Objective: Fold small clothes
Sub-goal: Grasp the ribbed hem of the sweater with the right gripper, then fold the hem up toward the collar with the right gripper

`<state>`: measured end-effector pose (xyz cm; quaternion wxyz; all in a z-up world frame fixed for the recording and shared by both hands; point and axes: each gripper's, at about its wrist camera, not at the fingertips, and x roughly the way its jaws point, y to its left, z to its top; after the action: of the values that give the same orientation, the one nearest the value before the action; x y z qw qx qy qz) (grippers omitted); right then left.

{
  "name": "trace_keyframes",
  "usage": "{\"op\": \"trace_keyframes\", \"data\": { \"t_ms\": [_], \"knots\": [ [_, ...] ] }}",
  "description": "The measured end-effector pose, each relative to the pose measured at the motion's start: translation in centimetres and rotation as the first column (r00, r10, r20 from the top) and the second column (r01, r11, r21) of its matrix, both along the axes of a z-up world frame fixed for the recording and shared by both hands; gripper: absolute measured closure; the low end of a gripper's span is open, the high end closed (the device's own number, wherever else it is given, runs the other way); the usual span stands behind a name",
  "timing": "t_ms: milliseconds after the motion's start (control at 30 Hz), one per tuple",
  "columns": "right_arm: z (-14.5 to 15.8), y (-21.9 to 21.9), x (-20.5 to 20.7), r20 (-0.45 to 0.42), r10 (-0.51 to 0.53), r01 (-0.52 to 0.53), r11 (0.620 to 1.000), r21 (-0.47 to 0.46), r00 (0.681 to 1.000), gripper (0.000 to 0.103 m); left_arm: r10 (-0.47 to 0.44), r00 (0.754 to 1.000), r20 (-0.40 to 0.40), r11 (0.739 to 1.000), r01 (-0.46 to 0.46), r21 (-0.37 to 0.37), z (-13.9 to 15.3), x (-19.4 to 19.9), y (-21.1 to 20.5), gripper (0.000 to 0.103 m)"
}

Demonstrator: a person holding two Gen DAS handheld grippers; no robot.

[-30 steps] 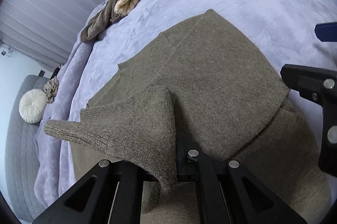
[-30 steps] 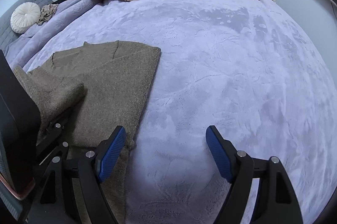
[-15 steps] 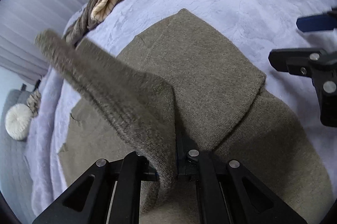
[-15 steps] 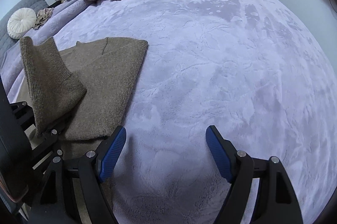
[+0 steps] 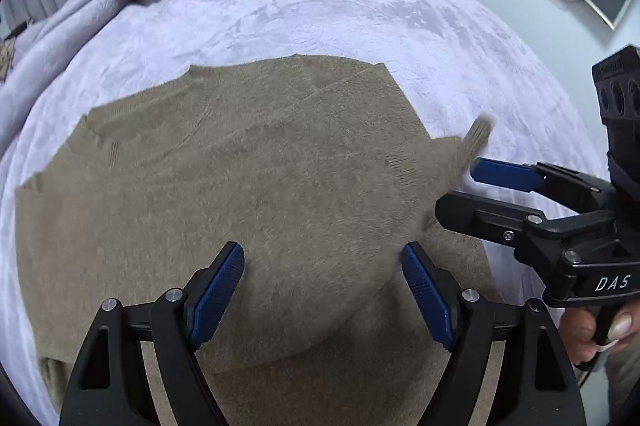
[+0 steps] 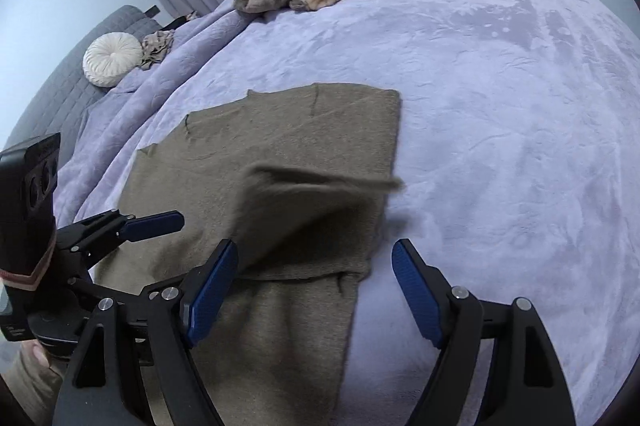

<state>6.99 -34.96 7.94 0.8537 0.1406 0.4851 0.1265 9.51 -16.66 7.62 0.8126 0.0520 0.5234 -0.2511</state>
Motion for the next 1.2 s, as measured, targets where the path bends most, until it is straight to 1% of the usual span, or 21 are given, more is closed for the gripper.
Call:
{"op": "trace_keyframes", "data": {
  "t_ms": [33,100,167,267,333,367,400,433,500,533,600,633,667,833,900,933,1000,1067,1100,1167,1200],
  "knots": [
    [0.0,0.4,0.1,0.002,0.014,-0.014,1.000,0.001,1.000,0.021,0.010,1.000,-0.010,1.000,-0.010,-0.017,0.0,-0.1,0.6,0.021],
    [0.2,0.8,-0.1,0.018,0.037,-0.038,0.998,0.041,0.999,0.021,0.023,0.999,-0.024,0.998,-0.024,-0.056,0.1,-0.4,2.1,0.021],
    [0.2,0.8,-0.1,0.024,0.043,-0.044,0.996,0.077,0.999,0.021,0.044,0.999,-0.024,0.997,-0.045,-0.070,0.1,-0.2,3.2,0.021],
    [0.1,0.6,0.4,0.020,0.023,-0.025,0.992,0.127,1.000,0.019,0.115,0.993,-0.020,0.992,-0.115,-0.043,-0.4,0.9,5.4,0.021],
    [-0.7,0.4,1.3,-0.016,-0.013,0.015,0.990,0.138,1.000,0.021,0.184,0.982,-0.035,0.982,-0.185,-0.030,-1.1,2.2,7.8,0.021],
    [-1.0,0.3,1.7,-0.031,-0.032,0.036,0.991,0.131,0.999,0.027,0.220,0.974,-0.048,0.975,-0.221,-0.033,-1.5,2.7,9.1,0.021],
    [-1.2,0.2,1.9,-0.037,-0.045,0.050,0.991,0.124,0.998,0.063,0.258,0.964,-0.064,0.965,-0.260,-0.039,-2.0,3.2,10.7,0.021],
    [-1.2,0.5,2.1,-0.045,-0.042,0.046,0.993,0.107,0.998,0.088,0.295,0.953,-0.077,0.953,-0.298,-0.044,-2.5,3.6,12.3,0.021],
    [-0.7,1.2,1.9,-0.028,-0.029,0.030,0.999,0.043,0.999,0.093,0.354,0.929,-0.104,0.931,-0.361,-0.057,-3.7,4.3,15.2,0.021],
    [-0.2,1.7,1.7,-0.005,-0.013,0.013,1.000,0.005,1.000,0.095,0.376,0.918,-0.125,0.918,-0.387,-0.085,-4.3,4.6,16.7,0.021],
    [0.6,2.9,1.6,0.019,0.025,-0.025,0.999,-0.040,0.999,0.096,0.379,0.914,-0.142,0.907,-0.398,-0.140,-4.4,4.6,18.5,0.023],
    [1.2,3.7,1.6,0.036,0.046,-0.044,0.998,-0.053,0.998,0.096,0.385,0.914,-0.125,0.907,-0.400,-0.133,-4.2,4.5,18.9,0.032],
    [1.8,4.3,1.6,0.054,0.063,-0.059,0.996,-0.066,0.997,0.097,0.394,0.913,-0.103,0.909,-0.404,-0.105,-4.0,4.5,19.2,0.035],
    [4.9,6.5,2.0,0.162,0.109,-0.094,0.991,-0.097,0.981,0.097,0.414,0.907,-0.075,0.907,-0.418,-0.048,-4.3,4.6,20.4,0.035],
    [5.0,6.7,2.3,0.176,0.115,-0.095,0.988,-0.123,0.978,0.097,0.424,0.902,-0.081,0.902,-0.429,-0.053,-4.5,4.8,20.9,0.035],
    [4.6,6.5,2.4,0.168,0.115,-0.092,0.986,-0.138,0.979,0.097,0.428,0.899,-0.087,0.899,-0.434,-0.061,-4.5,4.8,21.2,0.035],
    [2.8,5.8,3.0,0.118,0.096,-0.071,0.978,-0.196,0.988,0.097,0.428,0.900,-0.082,0.900,-0.433,-0.055,-4.6,4.7,21.1,0.035],
    [0.2,4.0,3.7,0.029,0.052,-0.044,0.976,-0.212,0.998,0.096,0.425,0.902,-0.074,0.903,-0.428,-0.038,-4.7,4.7,21.0,0.035],
    [-0.9,3.0,3.7,-0.007,0.027,-0.028,0.977,-0.211,1.000,0.094,0.422,0.903,-0.074,0.905,-0.425,-0.031,-4.7,4.7,20.9,0.035],
    [-2.1,1.3,3.3,-0.046,-0.002,-0.006,0.985,-0.175,0.999,0.081,0.419,0.905,-0.072,0.907,-0.421,-0.025,-4.7,4.6,20.9,0.035],
    [-2.1,0.5,2.9,-0.049,-0.019,0.011,0.988,-0.154,0.999,0.071,0.422,0.904,-0.075,0.905,-0.424,-0.019,-4.6,4.6,21.0,0.035]
  ]
}}
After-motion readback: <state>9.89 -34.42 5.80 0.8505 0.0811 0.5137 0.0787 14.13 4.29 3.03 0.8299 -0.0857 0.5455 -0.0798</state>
